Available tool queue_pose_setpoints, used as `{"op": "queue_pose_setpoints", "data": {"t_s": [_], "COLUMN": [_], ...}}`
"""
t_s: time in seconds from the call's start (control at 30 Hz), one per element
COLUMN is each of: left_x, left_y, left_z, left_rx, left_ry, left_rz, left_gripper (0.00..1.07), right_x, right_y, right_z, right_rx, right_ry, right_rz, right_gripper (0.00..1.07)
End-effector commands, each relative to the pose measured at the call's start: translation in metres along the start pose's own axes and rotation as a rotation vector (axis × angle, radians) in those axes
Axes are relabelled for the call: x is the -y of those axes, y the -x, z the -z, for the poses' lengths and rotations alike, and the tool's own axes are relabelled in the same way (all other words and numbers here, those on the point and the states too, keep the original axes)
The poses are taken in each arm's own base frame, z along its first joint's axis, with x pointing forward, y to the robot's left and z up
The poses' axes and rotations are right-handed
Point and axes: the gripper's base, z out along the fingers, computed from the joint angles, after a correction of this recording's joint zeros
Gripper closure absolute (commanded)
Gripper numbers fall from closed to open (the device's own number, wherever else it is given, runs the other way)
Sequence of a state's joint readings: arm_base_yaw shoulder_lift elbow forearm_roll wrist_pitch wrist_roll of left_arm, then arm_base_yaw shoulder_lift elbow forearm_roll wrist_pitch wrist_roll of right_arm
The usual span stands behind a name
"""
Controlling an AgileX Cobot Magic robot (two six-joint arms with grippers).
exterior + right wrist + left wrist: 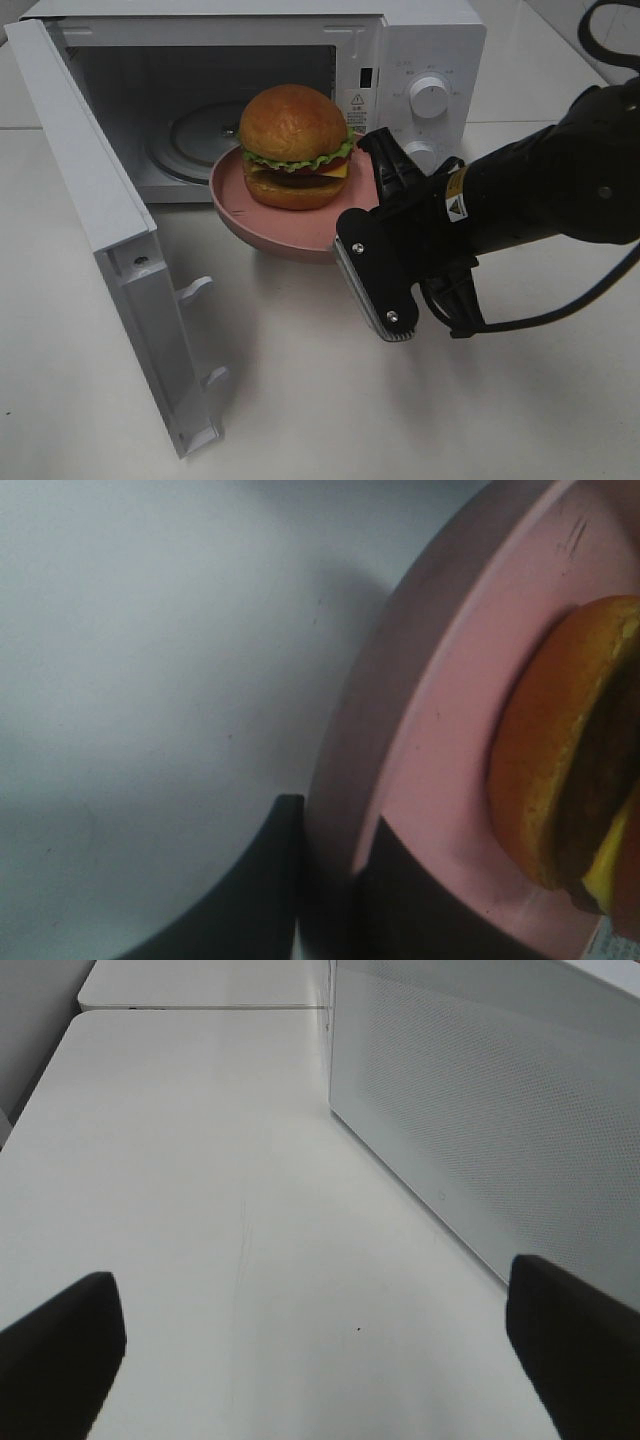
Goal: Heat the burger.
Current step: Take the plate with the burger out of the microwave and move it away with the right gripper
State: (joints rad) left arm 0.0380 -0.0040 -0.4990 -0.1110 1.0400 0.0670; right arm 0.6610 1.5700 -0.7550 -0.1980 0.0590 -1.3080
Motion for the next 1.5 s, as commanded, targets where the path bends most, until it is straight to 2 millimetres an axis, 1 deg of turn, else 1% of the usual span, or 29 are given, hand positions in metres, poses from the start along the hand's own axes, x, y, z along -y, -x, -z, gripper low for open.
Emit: {"op": "queue_pose_setpoints", "data": {"t_s": [0.03, 0.07, 0.13, 0.17, 0.23, 0.27, 0.3, 0.37, 0.4, 0.47, 0.5, 0.53, 0.57, 0.63, 0.67, 0.73, 0.77, 0.8, 0.87, 0.9, 1.03, 1.07, 1.2, 1.23, 1.3, 1.37, 1.5], "left_x": [0.000, 0.000, 0.000, 0.000, 0.000, 0.000, 0.000, 0.000, 0.000, 0.000, 0.000, 0.000, 0.000, 0.000, 0.000, 0.000, 0.000, 0.000, 0.000, 0.000, 0.000, 0.000, 0.000, 0.000, 0.000, 0.000, 0.000], "left_y": [-0.002, -0.002, -0.002, -0.002, -0.002, -0.002, -0.002, -0.002, -0.002, -0.002, -0.002, -0.002, -0.002, -0.002, -0.002, -0.002, -0.002, -0.002, -0.002, -0.002, -0.002, -0.002, -0.002, -0.002, -0.002, -0.002, -0.002], "left_z": [0.002, 0.002, 0.002, 0.002, 0.002, 0.002, 0.002, 0.002, 0.002, 0.002, 0.002, 0.002, 0.002, 0.002, 0.002, 0.002, 0.002, 0.002, 0.002, 0.002, 0.002, 0.002, 0.002, 0.002, 0.002, 0.002, 0.002], "left_rx": [0.019, 0.019, 0.019, 0.019, 0.019, 0.019, 0.019, 0.019, 0.019, 0.019, 0.019, 0.019, 0.019, 0.019, 0.019, 0.019, 0.019, 0.019, 0.019, 0.019, 0.019, 0.019, 0.019, 0.019, 0.019, 0.019, 0.019], "left_ry": [0.000, 0.000, 0.000, 0.000, 0.000, 0.000, 0.000, 0.000, 0.000, 0.000, 0.000, 0.000, 0.000, 0.000, 0.000, 0.000, 0.000, 0.000, 0.000, 0.000, 0.000, 0.000, 0.000, 0.000, 0.000, 0.000, 0.000], "left_rz": [-0.003, -0.003, -0.003, -0.003, -0.003, -0.003, -0.003, -0.003, -0.003, -0.003, -0.003, -0.003, -0.003, -0.003, -0.003, -0.003, -0.003, -0.003, -0.003, -0.003, -0.003, -0.003, -0.003, -0.003, -0.003, -0.003, -0.003], "left_gripper": [0.09, 0.09, 0.09, 0.09, 0.09, 0.09, 0.09, 0.09, 0.09, 0.09, 0.09, 0.09, 0.09, 0.09, 0.09, 0.09, 0.09, 0.09, 0.09, 0.09, 0.09, 0.09, 0.09, 0.09, 0.09, 0.09, 0.09], "right_x": [0.007, 0.002, -0.001, -0.005, -0.007, -0.012, -0.012, -0.019, -0.019, -0.025, -0.025, -0.029, -0.029, -0.034, -0.034, -0.040, -0.040, -0.045, -0.047, -0.052, -0.058, -0.062, -0.068, -0.073, -0.075, -0.083, -0.091], "right_y": [-0.001, -0.002, -0.002, -0.003, -0.003, -0.003, -0.003, -0.004, -0.004, -0.005, -0.005, -0.006, -0.006, -0.007, -0.007, -0.009, -0.009, -0.009, -0.010, -0.011, -0.012, -0.013, -0.014, -0.014, -0.015, -0.016, -0.017], "right_z": [0.013, 0.019, 0.022, 0.028, 0.031, 0.037, 0.037, 0.047, 0.047, 0.057, 0.057, 0.065, 0.065, 0.075, 0.075, 0.084, 0.084, 0.091, 0.093, 0.099, 0.105, 0.111, 0.117, 0.120, 0.122, 0.127, 0.134], "right_rx": [0.010, 0.007, 0.005, 0.004, 0.005, 0.004, 0.004, 0.000, 0.000, 0.000, 0.000, -0.005, -0.005, -0.014, -0.014, -0.020, -0.020, -0.023, -0.024, -0.029, -0.035, -0.038, -0.044, -0.047, -0.049, -0.052, -0.064], "right_ry": [-0.080, -0.073, -0.066, -0.070, -0.076, -0.077, -0.077, -0.079, -0.079, -0.092, -0.092, -0.092, -0.092, -0.087, -0.087, -0.088, -0.088, -0.092, -0.090, -0.088, -0.088, -0.095, -0.096, -0.095, -0.092, -0.093, -0.077], "right_rz": [-0.015, -0.015, -0.015, -0.015, -0.015, -0.015, -0.015, -0.016, -0.016, -0.020, -0.020, -0.024, -0.024, -0.024, -0.024, -0.026, -0.026, -0.027, -0.028, -0.031, -0.038, -0.043, -0.047, -0.056, -0.063, -0.078, -0.084], "right_gripper": [1.05, 1.05, 1.05, 1.05, 1.05, 1.05, 1.05, 1.04, 1.04, 1.04, 1.04, 1.04, 1.04, 1.04, 1.04, 1.04, 1.04, 1.04, 1.04, 1.04, 1.04, 1.04, 1.04, 1.04, 1.04, 1.04, 1.04]}}
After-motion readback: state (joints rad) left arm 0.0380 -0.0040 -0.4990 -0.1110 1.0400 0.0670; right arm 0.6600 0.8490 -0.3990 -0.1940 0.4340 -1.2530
